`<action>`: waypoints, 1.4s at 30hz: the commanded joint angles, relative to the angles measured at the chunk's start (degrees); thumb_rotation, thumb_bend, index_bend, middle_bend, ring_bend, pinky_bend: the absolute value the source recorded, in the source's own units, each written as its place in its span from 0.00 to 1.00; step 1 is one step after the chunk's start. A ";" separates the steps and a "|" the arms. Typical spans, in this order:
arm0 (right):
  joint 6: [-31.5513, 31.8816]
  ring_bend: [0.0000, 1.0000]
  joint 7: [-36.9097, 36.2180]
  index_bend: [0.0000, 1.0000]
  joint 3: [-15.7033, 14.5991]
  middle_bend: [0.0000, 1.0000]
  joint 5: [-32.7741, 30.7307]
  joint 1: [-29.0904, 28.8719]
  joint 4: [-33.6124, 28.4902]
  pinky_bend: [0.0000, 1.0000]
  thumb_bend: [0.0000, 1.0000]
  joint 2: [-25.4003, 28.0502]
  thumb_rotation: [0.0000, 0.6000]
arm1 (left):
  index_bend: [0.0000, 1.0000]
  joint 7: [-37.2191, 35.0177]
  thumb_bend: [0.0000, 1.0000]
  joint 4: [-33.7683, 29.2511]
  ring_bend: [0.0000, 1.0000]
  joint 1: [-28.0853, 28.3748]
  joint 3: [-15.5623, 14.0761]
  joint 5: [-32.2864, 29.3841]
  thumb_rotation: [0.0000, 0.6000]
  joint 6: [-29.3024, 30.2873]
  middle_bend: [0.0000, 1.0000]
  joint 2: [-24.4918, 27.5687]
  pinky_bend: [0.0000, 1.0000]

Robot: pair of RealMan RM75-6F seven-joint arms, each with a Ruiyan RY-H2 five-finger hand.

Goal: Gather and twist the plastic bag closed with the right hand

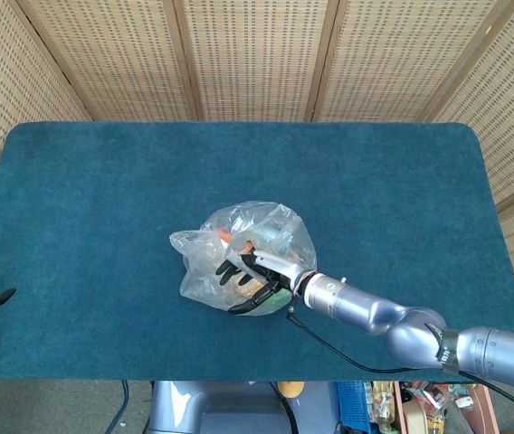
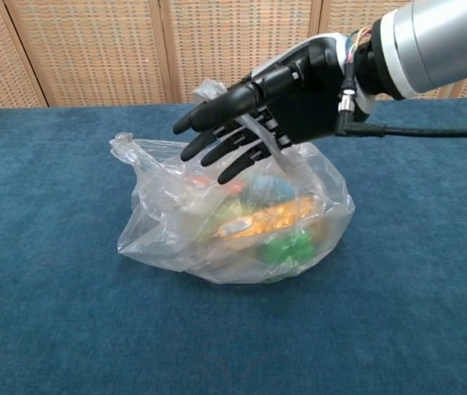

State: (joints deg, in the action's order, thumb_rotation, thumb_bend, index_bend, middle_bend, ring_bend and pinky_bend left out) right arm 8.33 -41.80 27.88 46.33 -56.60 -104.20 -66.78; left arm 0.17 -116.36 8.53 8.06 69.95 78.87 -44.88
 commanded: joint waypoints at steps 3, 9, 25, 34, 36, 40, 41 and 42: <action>-6.10 0.34 -3.85 0.36 6.74 0.46 -2.66 2.98 2.01 0.37 0.00 -1.41 1.00 | 0.00 -0.24 0.15 0.12 0.00 0.01 0.08 -0.11 1.00 0.07 0.00 0.01 0.00; -12.23 0.38 -3.31 0.38 14.24 0.49 -4.12 7.89 2.39 0.41 0.00 -2.27 1.00 | 0.00 0.14 0.15 0.41 0.00 0.49 0.12 -0.38 1.00 -0.56 0.00 -0.27 0.00; -18.81 0.41 1.55 0.37 18.54 0.53 -7.55 14.17 1.67 0.42 0.00 -0.78 1.00 | 0.05 -6.93 0.21 18.18 0.00 11.74 0.49 19.63 1.00 -7.02 0.00 -10.80 0.00; -18.83 0.41 3.38 0.38 19.10 0.53 -8.92 15.65 0.98 0.42 0.00 0.02 1.00 | 0.17 -15.37 0.24 43.07 0.00 21.16 -2.02 38.43 1.00 -2.18 0.00 -25.83 0.00; -18.77 0.41 3.49 0.38 19.34 0.53 -9.21 15.85 0.88 0.42 0.01 0.23 1.00 | 0.19 -15.66 0.26 46.58 0.00 22.44 -2.14 39.99 1.00 -0.96 0.00 -28.35 0.00; -18.73 0.41 3.80 0.38 19.47 0.53 -9.55 16.17 1.06 0.42 0.02 0.80 1.00 | 0.20 -14.66 0.30 54.28 0.00 25.15 -2.19 42.65 1.00 1.15 0.00 -33.75 0.00; -18.78 0.41 3.83 0.38 19.43 0.53 -9.71 16.17 1.23 0.42 0.02 0.94 1.00 | 0.20 -14.01 0.30 57.34 0.00 26.04 -2.12 43.35 1.00 2.08 0.00 -35.88 0.00; -18.78 0.41 3.81 0.38 19.42 0.53 -9.79 16.16 1.31 0.42 0.03 0.97 1.00 | 0.20 -13.93 0.30 58.34 0.00 26.33 -2.11 43.53 1.00 2.36 0.00 -36.60 0.00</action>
State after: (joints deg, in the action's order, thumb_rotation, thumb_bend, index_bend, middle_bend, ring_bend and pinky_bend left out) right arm -10.44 -37.99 47.31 36.60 -40.44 -102.94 -65.85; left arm -14.61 -63.08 32.12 6.19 110.85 78.86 -77.10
